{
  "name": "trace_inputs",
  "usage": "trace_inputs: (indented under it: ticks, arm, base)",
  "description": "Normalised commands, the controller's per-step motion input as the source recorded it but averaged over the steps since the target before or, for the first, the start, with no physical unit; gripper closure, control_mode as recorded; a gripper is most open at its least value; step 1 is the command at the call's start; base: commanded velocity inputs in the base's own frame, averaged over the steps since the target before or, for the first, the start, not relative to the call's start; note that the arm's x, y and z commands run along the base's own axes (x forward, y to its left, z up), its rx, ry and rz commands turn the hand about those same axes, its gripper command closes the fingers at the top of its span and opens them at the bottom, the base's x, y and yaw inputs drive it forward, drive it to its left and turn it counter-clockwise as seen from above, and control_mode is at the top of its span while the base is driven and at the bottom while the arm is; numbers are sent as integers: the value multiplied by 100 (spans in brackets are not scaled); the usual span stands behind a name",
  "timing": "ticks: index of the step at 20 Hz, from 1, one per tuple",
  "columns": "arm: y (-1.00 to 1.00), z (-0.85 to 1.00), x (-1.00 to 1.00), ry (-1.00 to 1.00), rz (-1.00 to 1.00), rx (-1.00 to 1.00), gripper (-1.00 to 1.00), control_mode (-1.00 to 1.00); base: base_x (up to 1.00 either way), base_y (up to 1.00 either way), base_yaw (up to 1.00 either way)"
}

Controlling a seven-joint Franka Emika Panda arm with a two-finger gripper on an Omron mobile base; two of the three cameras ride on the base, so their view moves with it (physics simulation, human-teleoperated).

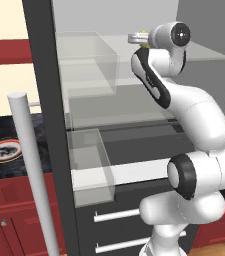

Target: Pick potato from the fridge and place it on the plate on the counter.

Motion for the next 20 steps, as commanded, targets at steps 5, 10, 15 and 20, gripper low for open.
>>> trace_inputs:
  ticks: [5,10,15,20]
  arm:
    - [0,50,-100,5,0,0,100,-100]
    - [0,15,-100,11,0,0,100,-100]
    - [0,-2,-100,20,0,0,100,-100]
    - [0,-40,-100,38,0,-6,100,-100]
  base:
    - [0,0,0]
    - [0,0,0]
    - [0,0,0]
    - [0,0,0]
